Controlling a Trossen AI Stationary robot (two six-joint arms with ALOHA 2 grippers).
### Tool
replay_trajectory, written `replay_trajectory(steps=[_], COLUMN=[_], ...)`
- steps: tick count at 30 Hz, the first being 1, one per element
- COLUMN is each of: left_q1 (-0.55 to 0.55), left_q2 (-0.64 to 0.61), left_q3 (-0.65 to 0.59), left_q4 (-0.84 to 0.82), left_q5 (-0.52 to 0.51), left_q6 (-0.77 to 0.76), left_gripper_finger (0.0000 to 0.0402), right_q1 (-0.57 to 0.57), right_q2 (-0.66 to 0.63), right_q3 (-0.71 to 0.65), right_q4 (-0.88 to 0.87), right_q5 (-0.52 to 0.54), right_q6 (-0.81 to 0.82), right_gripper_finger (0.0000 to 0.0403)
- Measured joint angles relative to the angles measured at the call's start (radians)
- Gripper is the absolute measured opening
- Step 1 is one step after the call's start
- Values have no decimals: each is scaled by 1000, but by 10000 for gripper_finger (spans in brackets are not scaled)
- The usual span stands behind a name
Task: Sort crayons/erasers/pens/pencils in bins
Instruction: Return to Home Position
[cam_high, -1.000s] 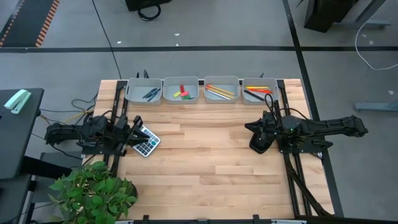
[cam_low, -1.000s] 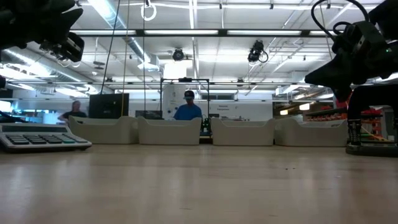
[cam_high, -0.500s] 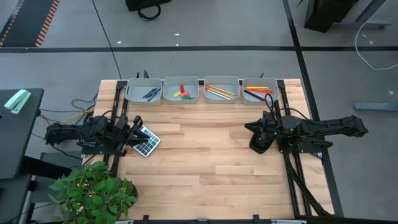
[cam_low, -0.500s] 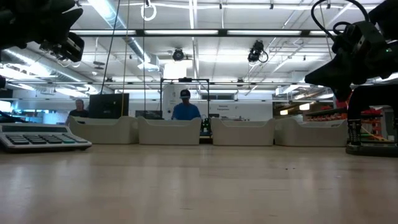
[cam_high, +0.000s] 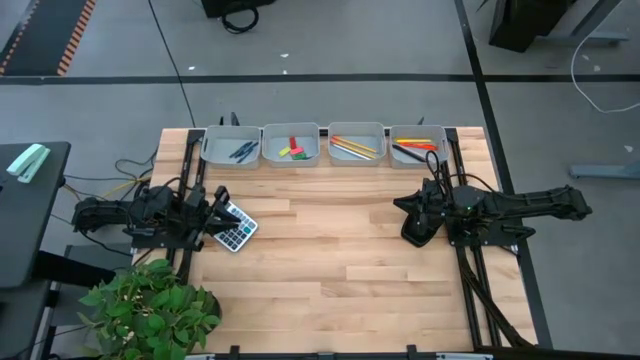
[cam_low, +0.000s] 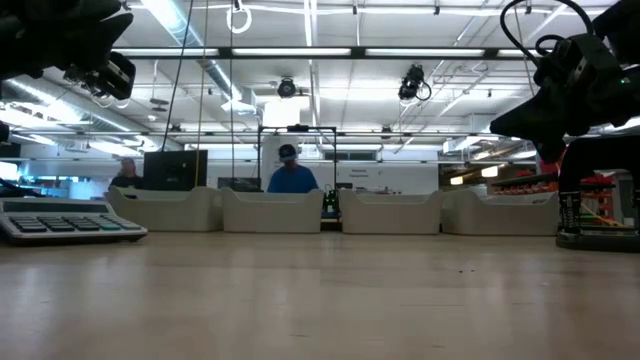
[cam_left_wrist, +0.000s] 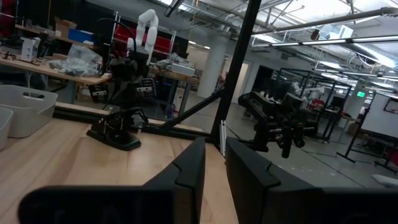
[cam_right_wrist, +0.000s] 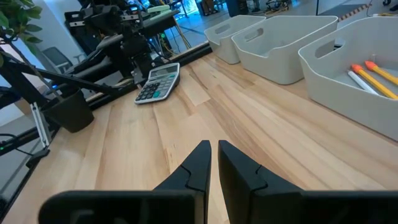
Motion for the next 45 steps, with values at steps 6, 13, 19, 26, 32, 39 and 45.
replay_trajectory(steps=[6, 13, 19, 26, 32, 39, 45], left_q1=[0, 0, 0, 0, 0, 0, 0], left_q2=[0, 0, 0, 0, 0, 0, 0], left_q3=[0, 0, 0, 0, 0, 0, 0], left_q4=[0, 0, 0, 0, 0, 0, 0], left_q5=[0, 0, 0, 0, 0, 0, 0], left_q6=[0, 0, 0, 0, 0, 0, 0], left_gripper_finger=[78, 70, 73, 77, 69, 75, 76], right_q1=[0, 0, 0, 0, 0, 0, 0], right_q2=[0, 0, 0, 0, 0, 0, 0], right_q3=[0, 0, 0, 0, 0, 0, 0], right_q4=[0, 0, 0, 0, 0, 0, 0], right_q5=[0, 0, 0, 0, 0, 0, 0], right_q6=[0, 0, 0, 0, 0, 0, 0], right_gripper_finger=[38, 38, 38, 38, 38, 38, 38])
